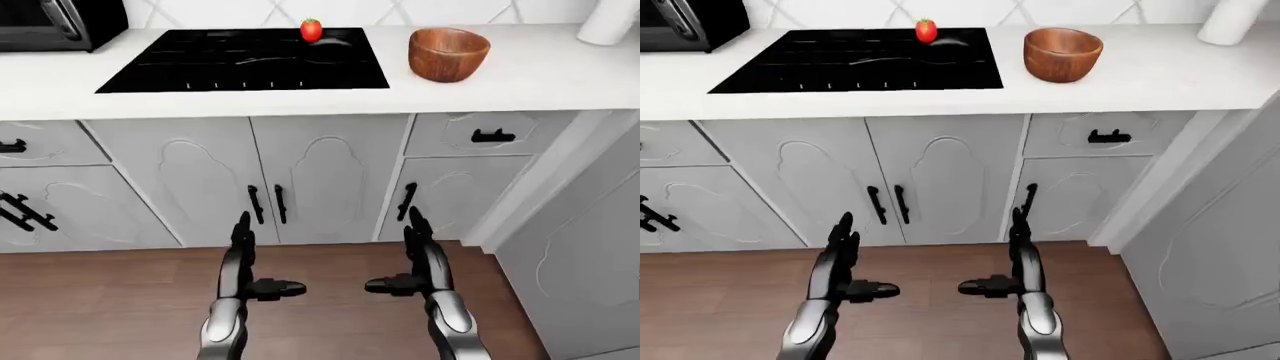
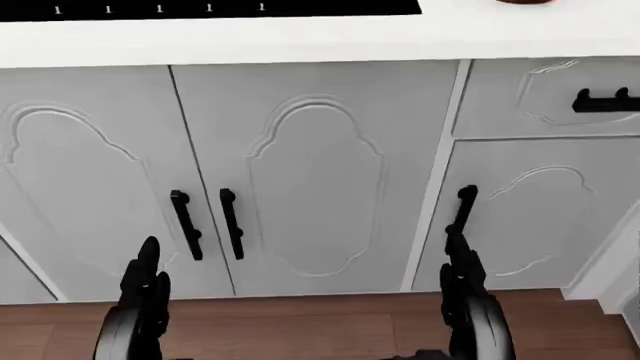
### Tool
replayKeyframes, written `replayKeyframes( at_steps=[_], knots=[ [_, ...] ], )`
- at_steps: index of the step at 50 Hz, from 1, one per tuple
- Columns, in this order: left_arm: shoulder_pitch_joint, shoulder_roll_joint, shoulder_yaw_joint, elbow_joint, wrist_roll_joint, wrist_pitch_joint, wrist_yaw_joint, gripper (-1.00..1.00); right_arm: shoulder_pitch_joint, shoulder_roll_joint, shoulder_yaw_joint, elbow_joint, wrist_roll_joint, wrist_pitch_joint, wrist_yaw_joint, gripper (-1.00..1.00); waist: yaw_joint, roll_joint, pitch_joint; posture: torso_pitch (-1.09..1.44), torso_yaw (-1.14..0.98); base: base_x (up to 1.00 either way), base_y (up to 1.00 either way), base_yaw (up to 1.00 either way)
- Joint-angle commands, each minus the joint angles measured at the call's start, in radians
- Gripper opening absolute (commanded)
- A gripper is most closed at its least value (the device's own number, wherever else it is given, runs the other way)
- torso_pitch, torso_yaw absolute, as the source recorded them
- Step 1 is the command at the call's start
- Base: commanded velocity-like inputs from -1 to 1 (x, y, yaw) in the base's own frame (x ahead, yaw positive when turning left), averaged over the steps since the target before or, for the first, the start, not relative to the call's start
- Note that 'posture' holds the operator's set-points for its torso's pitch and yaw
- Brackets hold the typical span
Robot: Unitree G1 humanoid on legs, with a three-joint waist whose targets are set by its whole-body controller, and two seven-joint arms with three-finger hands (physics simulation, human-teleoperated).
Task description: Pick the tomato from the pan and place it in the bowl.
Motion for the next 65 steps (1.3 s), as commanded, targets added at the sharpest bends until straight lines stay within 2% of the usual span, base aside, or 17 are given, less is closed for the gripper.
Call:
replayKeyframes(
  at_steps=[1,3,4,5,7,8,14,18,25,31,35,36,40,53,63,64,65],
  knots=[
    [-0.033,0.012,0.008,-0.109,-0.009,-0.062,-0.013,1.0,-0.041,-0.015,0.0,-0.094,-0.005,-0.054,0.014,1.0,-0.002,-0.008,-0.001,0.0,0.0,0.0,0.0,0.0],
    [-0.04,0.015,0.017,-0.131,-0.012,-0.056,-0.015,1.0,-0.044,-0.018,-0.002,-0.114,-0.015,-0.05,0.024,1.0,0.008,-0.001,-0.063,0.0,0.0,0.0,0.0,0.0],
    [-0.043,0.016,0.02,-0.129,-0.012,-0.058,-0.016,1.0,-0.046,-0.019,-0.003,-0.123,-0.02,-0.045,0.026,1.0,0.008,-0.001,-0.052,0.0,0.0,0.0,0.0,0.0],
    [-0.044,0.017,0.022,-0.129,-0.011,-0.06,-0.018,1.0,-0.05,-0.02,-0.008,-0.131,-0.017,-0.037,0.031,1.0,0.007,-0.007,-0.016,0.0,0.0,0.0,0.0,0.0],
    [-0.05,0.021,0.03,-0.131,-0.016,-0.055,-0.021,1.0,-0.057,-0.022,-0.014,-0.145,-0.017,-0.026,0.035,1.0,0.008,-0.008,-0.069,0.0,0.0,0.0,0.0,0.0],
    [-0.056,0.023,0.036,-0.126,-0.018,-0.054,-0.021,1.0,-0.06,-0.023,-0.017,-0.149,-0.016,-0.021,0.037,1.0,0.008,-0.007,-0.075,0.0,0.0,0.0,0.0,0.0],
    [-0.079,0.037,0.065,-0.156,-0.045,-0.022,-0.028,1.0,-0.093,-0.047,-0.056,-0.205,0.003,0.025,0.058,1.0,0.009,-0.004,-0.083,0.0,0.0,0.0,0.0,0.0],
    [-0.112,0.063,0.101,-0.189,-0.063,0.01,-0.029,1.0,-0.126,-0.079,-0.108,-0.251,0.035,0.07,0.076,1.0,0.009,-0.004,-0.087,0.0,0.0,0.0,0.0,0.0],
    [-0.178,0.115,0.17,-0.14,-0.101,0.001,-0.019,1.0,-0.188,-0.164,-0.229,-0.239,0.092,0.101,0.083,1.0,0.009,-0.006,-0.092,0.0,0.0,0.0,0.0,0.0],
    [-0.221,0.158,0.209,-0.099,-0.133,-0.019,-0.007,1.0,-0.213,-0.243,-0.318,-0.172,0.137,0.066,0.087,1.0,0.009,-0.009,-0.087,0.0,0.0,0.0,0.0,0.0],
    [-0.223,0.179,0.229,-0.168,-0.144,0.025,0.003,1.0,-0.219,-0.322,-0.413,-0.117,0.189,0.034,0.103,1.0,0.006,-0.011,-0.081,0.0,0.0,0.0,0.0,0.0],
    [-0.222,0.181,0.23,-0.188,-0.141,0.039,0.006,1.0,-0.224,-0.36,-0.459,-0.069,0.21,0.02,0.108,1.0,0.007,-0.012,-0.079,0.0,0.0,0.0,0.0,0.0],
    [-0.217,0.178,0.234,-0.225,-0.144,0.061,0.005,1.0,-0.234,-0.461,-0.543,0.038,0.251,-0.024,0.109,1.0,0.01,-0.017,-0.07,0.0,0.0,0.0,0.0,0.0],
    [-0.234,0.196,0.256,-0.34,-0.141,0.093,0.021,1.0,-0.216,-0.635,-0.659,0.264,0.358,-0.134,0.138,1.0,0.007,-0.032,-0.06,0.0,0.0,0.0,0.0,0.0],
    [-0.25,0.223,0.29,-0.424,-0.142,0.144,0.025,1.0,-0.2,-0.723,-0.711,0.358,0.399,-0.186,0.156,1.0,0.009,-0.034,-0.056,0.0,0.0,0.0,0.0,0.0],
    [-0.254,0.225,0.292,-0.426,-0.14,0.144,0.026,1.0,-0.198,-0.73,-0.713,0.362,0.402,-0.188,0.155,1.0,0.008,-0.031,-0.076,0.0,0.0,0.05,0.0,0.0],
    [-0.255,0.226,0.293,-0.428,-0.137,0.143,0.026,1.0,-0.197,-0.733,-0.714,0.365,0.405,-0.188,0.155,1.0,0.007,-0.027,-0.064,0.0,0.0,0.12,0.0,0.0]
  ],
)
